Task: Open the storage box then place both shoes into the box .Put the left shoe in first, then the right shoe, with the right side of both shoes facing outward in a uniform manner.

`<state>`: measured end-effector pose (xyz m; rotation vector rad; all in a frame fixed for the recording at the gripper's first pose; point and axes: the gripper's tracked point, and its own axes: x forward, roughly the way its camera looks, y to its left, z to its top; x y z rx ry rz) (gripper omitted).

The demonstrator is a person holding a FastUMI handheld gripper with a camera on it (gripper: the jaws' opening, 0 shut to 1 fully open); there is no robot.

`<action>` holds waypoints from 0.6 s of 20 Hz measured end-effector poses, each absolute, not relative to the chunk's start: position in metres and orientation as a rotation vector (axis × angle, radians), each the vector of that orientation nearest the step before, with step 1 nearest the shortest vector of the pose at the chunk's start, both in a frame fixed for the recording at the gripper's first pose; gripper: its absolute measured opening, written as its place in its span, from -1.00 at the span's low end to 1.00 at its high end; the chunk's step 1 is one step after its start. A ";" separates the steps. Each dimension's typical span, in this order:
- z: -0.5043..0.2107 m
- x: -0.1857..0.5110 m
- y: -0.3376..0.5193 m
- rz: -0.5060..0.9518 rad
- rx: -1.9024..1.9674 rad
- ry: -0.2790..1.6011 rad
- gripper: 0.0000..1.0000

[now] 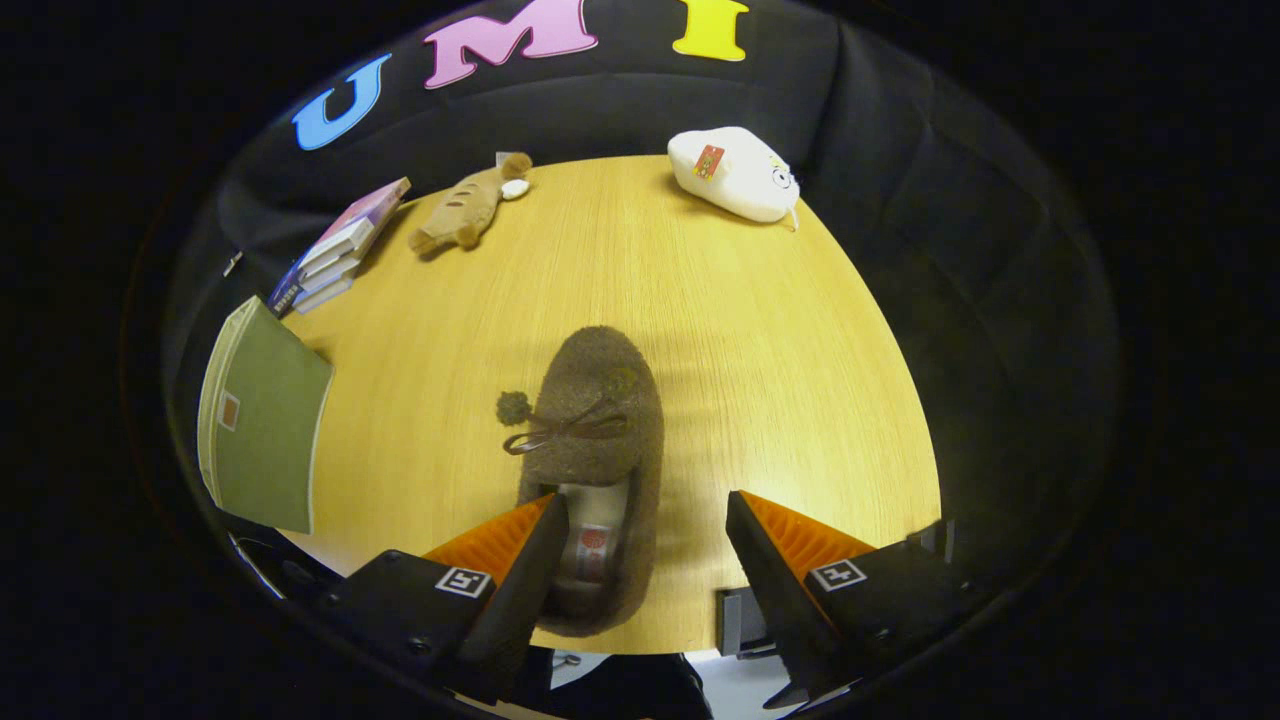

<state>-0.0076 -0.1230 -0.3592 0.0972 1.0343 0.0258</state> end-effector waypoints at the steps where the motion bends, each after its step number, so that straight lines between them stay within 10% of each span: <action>1: -0.368 -0.005 -0.124 0.041 0.087 1.048 0.98; 5: -0.391 0.008 -0.124 0.073 0.116 1.077 0.85; 12: -0.398 0.026 -0.116 0.068 0.178 1.074 -0.47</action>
